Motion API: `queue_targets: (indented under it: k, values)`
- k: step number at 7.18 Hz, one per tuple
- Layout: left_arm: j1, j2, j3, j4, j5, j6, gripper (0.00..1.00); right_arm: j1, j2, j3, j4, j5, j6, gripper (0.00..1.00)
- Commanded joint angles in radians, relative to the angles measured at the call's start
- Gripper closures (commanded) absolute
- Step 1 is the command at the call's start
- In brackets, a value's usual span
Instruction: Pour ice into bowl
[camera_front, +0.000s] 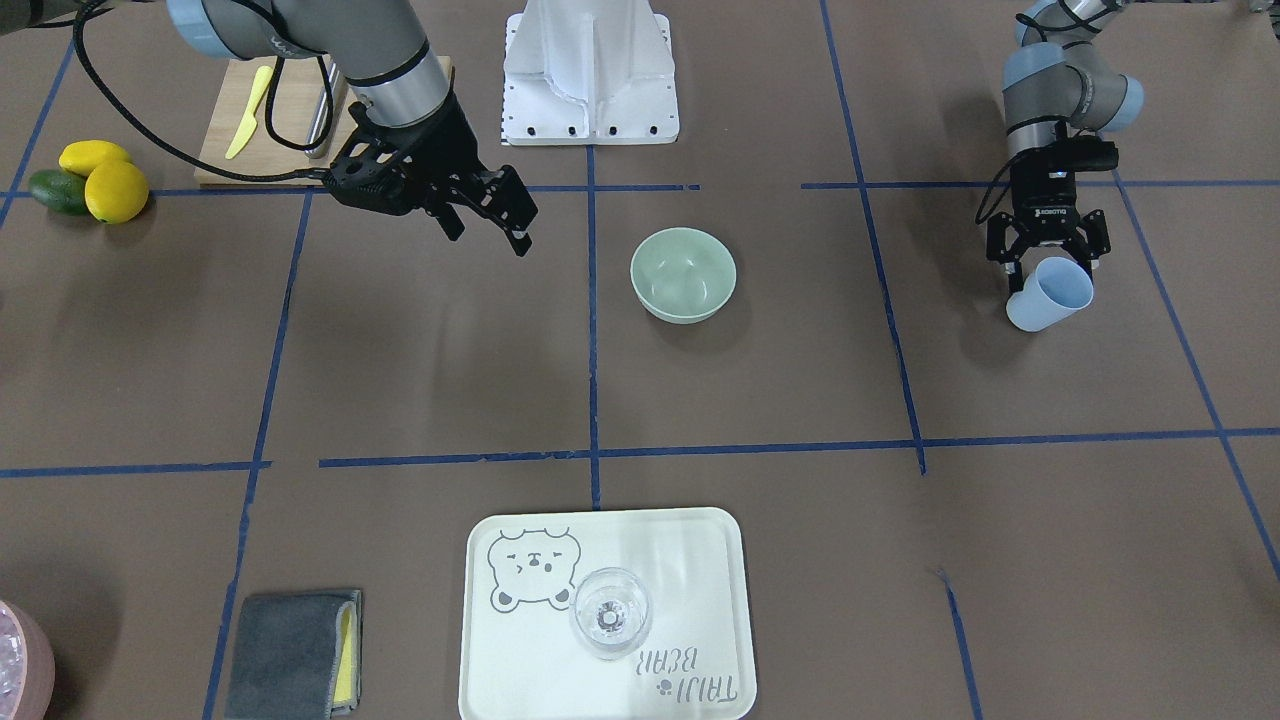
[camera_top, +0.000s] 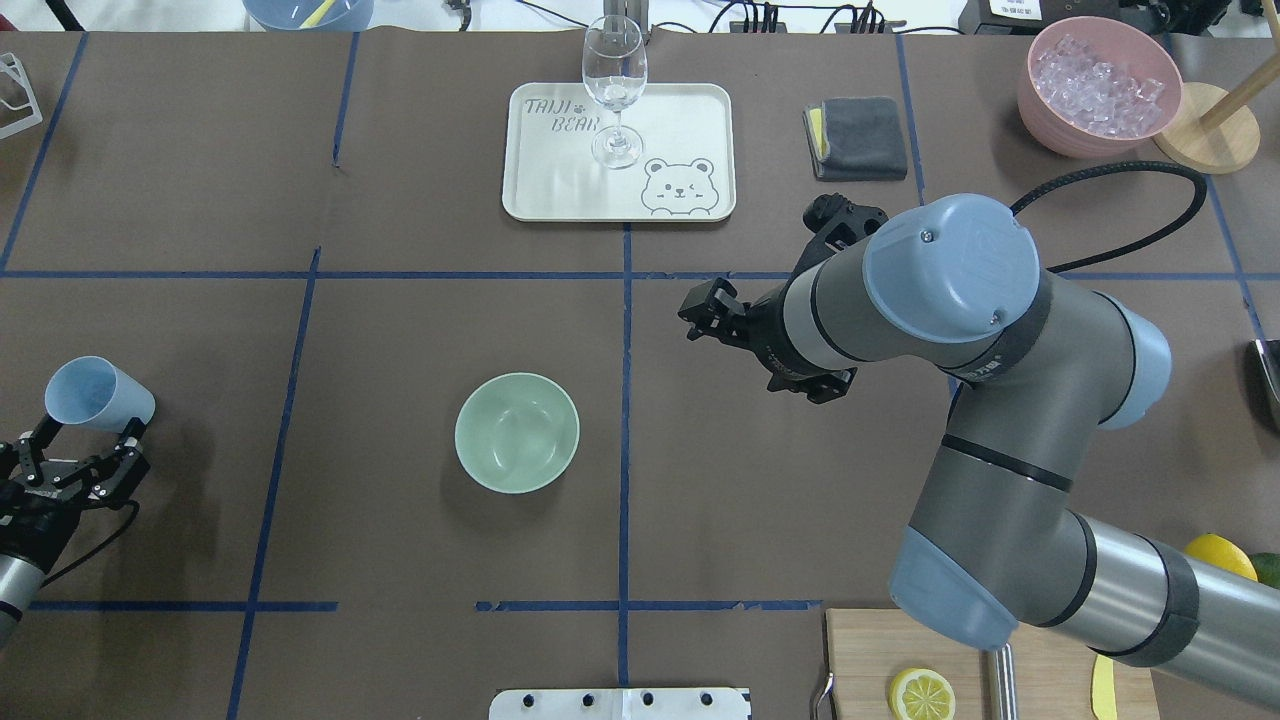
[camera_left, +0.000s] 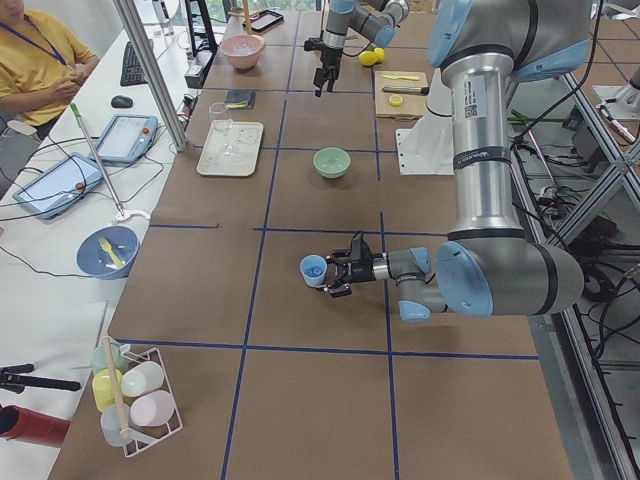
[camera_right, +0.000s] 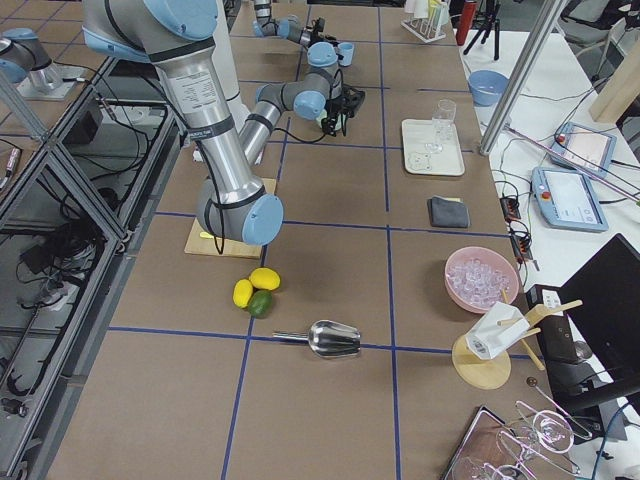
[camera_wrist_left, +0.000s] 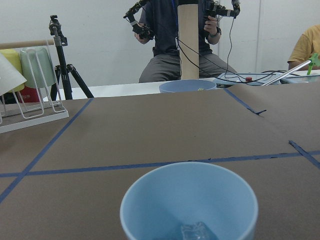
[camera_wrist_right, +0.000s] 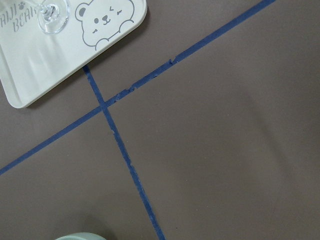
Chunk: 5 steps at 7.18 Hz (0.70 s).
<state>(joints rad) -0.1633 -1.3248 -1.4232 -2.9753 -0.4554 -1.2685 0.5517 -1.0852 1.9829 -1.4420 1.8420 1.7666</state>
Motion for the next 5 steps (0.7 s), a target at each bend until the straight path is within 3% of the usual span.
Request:
queue_targets:
  k: [1, 5]
  values:
    - [-0.022, -0.054, 0.041, 0.002, -0.008, 0.001, 0.01, 0.001, -0.001, 0.001, 0.0, 0.002, 0.001, 0.0]
    - [-0.084, -0.082, 0.059, 0.007, -0.049, 0.032, 0.01, 0.001, 0.002, 0.005, -0.002, 0.002, 0.001, 0.0]
